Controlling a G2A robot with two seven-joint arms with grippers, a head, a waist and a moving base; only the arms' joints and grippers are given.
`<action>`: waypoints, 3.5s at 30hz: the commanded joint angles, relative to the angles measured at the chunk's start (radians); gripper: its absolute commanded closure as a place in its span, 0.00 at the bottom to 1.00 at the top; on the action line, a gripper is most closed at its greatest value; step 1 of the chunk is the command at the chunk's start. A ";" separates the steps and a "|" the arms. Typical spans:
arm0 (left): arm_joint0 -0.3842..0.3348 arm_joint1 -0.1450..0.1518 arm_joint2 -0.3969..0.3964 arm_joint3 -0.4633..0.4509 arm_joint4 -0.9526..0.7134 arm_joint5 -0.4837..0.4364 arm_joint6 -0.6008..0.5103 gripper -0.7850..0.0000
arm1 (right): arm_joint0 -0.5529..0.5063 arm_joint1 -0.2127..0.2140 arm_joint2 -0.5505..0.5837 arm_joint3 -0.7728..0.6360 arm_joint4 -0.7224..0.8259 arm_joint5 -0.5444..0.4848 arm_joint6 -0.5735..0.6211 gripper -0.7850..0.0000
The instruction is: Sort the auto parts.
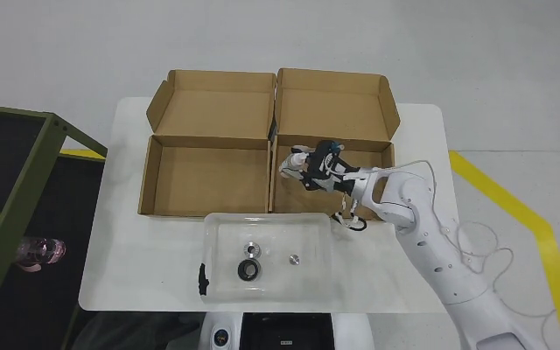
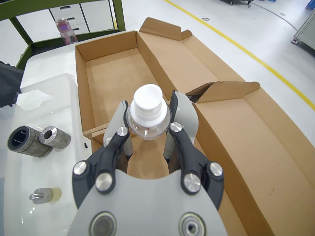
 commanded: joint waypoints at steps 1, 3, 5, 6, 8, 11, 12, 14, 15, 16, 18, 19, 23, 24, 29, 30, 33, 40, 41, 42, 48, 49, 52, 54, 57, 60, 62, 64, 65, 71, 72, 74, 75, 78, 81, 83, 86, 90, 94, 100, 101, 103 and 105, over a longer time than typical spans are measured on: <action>0.000 0.000 0.000 0.000 0.000 0.000 0.000 0.00 | 0.023 -0.004 -0.015 0.033 -0.002 0.002 0.020 1.00; 0.000 0.000 0.000 0.000 0.000 0.000 0.000 0.00 | 0.045 -0.009 -0.032 0.064 -0.004 0.009 0.040 1.00; 0.000 0.000 0.000 0.000 0.000 0.000 0.000 0.00 | 0.067 -0.014 -0.051 0.093 -0.006 0.011 0.057 1.00; 0.000 0.000 0.000 0.000 0.000 0.000 0.000 0.00 | 0.077 -0.017 -0.059 0.108 -0.007 0.014 0.064 1.00; 0.000 0.000 0.000 0.000 0.000 0.000 0.000 0.00 | 0.096 -0.022 -0.076 0.135 -0.008 0.019 0.072 1.00; 0.000 0.000 0.000 0.000 0.000 0.000 0.000 0.00 | 0.117 -0.029 -0.097 0.170 -0.012 0.027 0.079 0.95; 0.000 0.000 0.000 0.000 0.000 0.000 0.000 0.00 | 0.123 -0.032 -0.103 0.180 -0.015 0.029 0.082 0.76; 0.000 0.000 0.000 0.000 0.000 0.000 0.000 0.00 | 0.132 -0.036 -0.115 0.201 -0.017 0.031 0.078 0.63; 0.000 0.000 0.000 0.000 0.000 0.000 0.000 0.00 | 0.136 -0.038 -0.120 0.212 -0.017 0.033 0.076 0.60; 0.000 0.000 0.000 0.000 0.000 0.000 0.000 0.00 | 0.139 -0.040 -0.124 0.221 -0.017 0.035 0.073 0.56; 0.000 0.000 0.000 0.000 0.000 0.000 0.000 0.00 | 0.143 -0.043 -0.131 0.235 -0.018 0.037 0.067 0.51; 0.000 0.000 0.000 0.000 0.000 0.000 0.000 0.00 | 0.145 -0.044 -0.134 0.241 -0.018 0.037 0.063 0.40; 0.000 0.000 0.000 0.000 0.000 0.000 0.000 0.00 | 0.149 -0.048 -0.141 0.251 -0.022 0.039 0.056 0.00; 0.000 0.000 0.000 0.000 0.000 0.000 0.000 0.00 | 0.146 -0.049 -0.138 0.250 -0.012 0.044 0.050 0.00; 0.000 0.000 0.000 0.000 0.000 0.000 0.000 0.00 | 0.120 -0.042 -0.107 0.182 0.011 0.047 0.031 0.00; 0.000 0.000 0.000 0.000 0.000 0.000 0.000 0.00 | 0.111 -0.039 -0.097 0.162 0.011 0.040 0.036 0.00; 0.000 0.000 0.000 0.000 0.000 0.000 0.000 0.00 | 0.090 -0.026 -0.070 0.089 -0.016 0.003 0.067 0.00; 0.000 0.000 0.000 0.000 0.000 0.000 0.000 0.00 | 0.025 0.002 -0.007 -0.074 -0.020 -0.093 0.109 0.00; 0.000 0.000 0.000 0.000 0.000 0.000 0.000 0.00 | 0.016 0.005 -0.001 -0.099 -0.016 -0.103 0.122 0.00; 0.000 0.000 0.000 0.000 0.000 0.000 0.000 0.00 | 0.006 0.008 0.007 -0.123 -0.006 -0.112 0.130 0.00; 0.000 0.000 0.000 0.000 0.000 0.000 0.000 0.00 | -0.067 0.030 0.049 -0.275 0.011 -0.152 0.218 0.00; 0.000 0.000 0.000 0.000 0.000 0.000 0.000 0.00 | -0.081 0.033 0.055 -0.299 0.006 -0.155 0.232 0.00; 0.000 0.000 0.000 0.000 0.000 0.000 0.000 0.00 | -0.127 0.042 0.069 -0.369 -0.002 -0.154 0.264 0.00; 0.000 0.000 0.000 0.000 0.000 0.000 0.000 0.00 | -0.157 0.047 0.069 -0.402 0.000 -0.160 0.274 0.00; 0.000 0.000 0.000 0.000 0.000 0.000 0.000 0.00 | -0.201 0.053 0.064 -0.420 0.012 -0.170 0.269 0.00; 0.000 0.000 0.000 0.000 0.000 0.000 0.000 0.00 | -0.233 0.058 0.052 -0.425 0.004 -0.187 0.274 0.00; 0.000 0.000 0.000 0.000 0.000 0.000 0.000 0.00 | -0.249 0.061 0.045 -0.432 -0.006 -0.202 0.284 0.00; 0.000 0.000 0.000 0.000 0.000 0.000 0.000 0.00 | -0.267 0.066 0.039 -0.442 -0.017 -0.216 0.301 0.00; 0.000 0.000 0.000 0.000 0.000 0.000 0.000 0.00 | -0.275 0.068 0.038 -0.449 -0.022 -0.222 0.310 0.00; 0.000 0.000 0.000 0.000 0.000 0.000 0.000 0.00 | -0.321 0.083 0.034 -0.483 -0.051 -0.257 0.362 0.00; 0.000 0.000 0.000 0.000 0.000 0.000 0.000 0.00 | -0.327 0.085 0.033 -0.490 -0.054 -0.260 0.366 0.00; 0.000 0.000 0.000 0.000 0.000 0.000 0.000 0.00 | -0.336 0.089 0.032 -0.501 -0.063 -0.266 0.375 0.00; 0.000 0.000 0.000 0.000 0.000 0.000 0.000 0.00 | -0.340 0.091 0.030 -0.507 -0.073 -0.271 0.385 0.00; 0.000 0.000 0.000 0.000 0.000 0.000 0.000 0.00 | -0.348 0.097 0.025 -0.519 -0.103 -0.274 0.401 0.00; 0.000 0.000 0.000 0.000 0.000 0.000 0.000 0.00 | -0.352 0.100 0.013 -0.525 -0.149 -0.273 0.406 0.00; 0.000 0.000 0.000 0.000 0.000 0.000 0.000 0.00 | -0.353 0.101 -0.005 -0.519 -0.173 -0.279 0.404 0.00; 0.000 0.000 0.000 0.000 0.000 0.000 0.000 0.00 | -0.346 0.101 -0.027 -0.505 -0.198 -0.275 0.401 0.00; 0.000 0.000 0.000 0.000 0.000 0.000 0.000 0.00 | -0.335 0.101 -0.056 -0.488 -0.225 -0.263 0.420 0.00; 0.000 0.000 0.000 0.000 0.000 0.000 0.000 0.00 | -0.318 0.101 -0.077 -0.471 -0.234 -0.262 0.446 0.00; 0.000 0.000 0.000 0.000 0.000 0.000 0.000 0.00 | -0.290 0.099 -0.112 -0.445 -0.230 -0.256 0.492 0.00; 0.000 0.000 0.000 0.000 0.000 0.000 0.000 0.00 | -0.284 0.099 -0.119 -0.441 -0.233 -0.254 0.507 0.00; 0.000 0.000 0.000 0.000 0.000 0.000 0.000 0.00 | -0.275 0.097 -0.132 -0.437 -0.226 -0.247 0.523 0.00; 0.000 0.000 0.000 0.000 0.000 0.000 0.000 0.00 | -0.264 0.097 -0.145 -0.431 -0.226 -0.249 0.548 0.00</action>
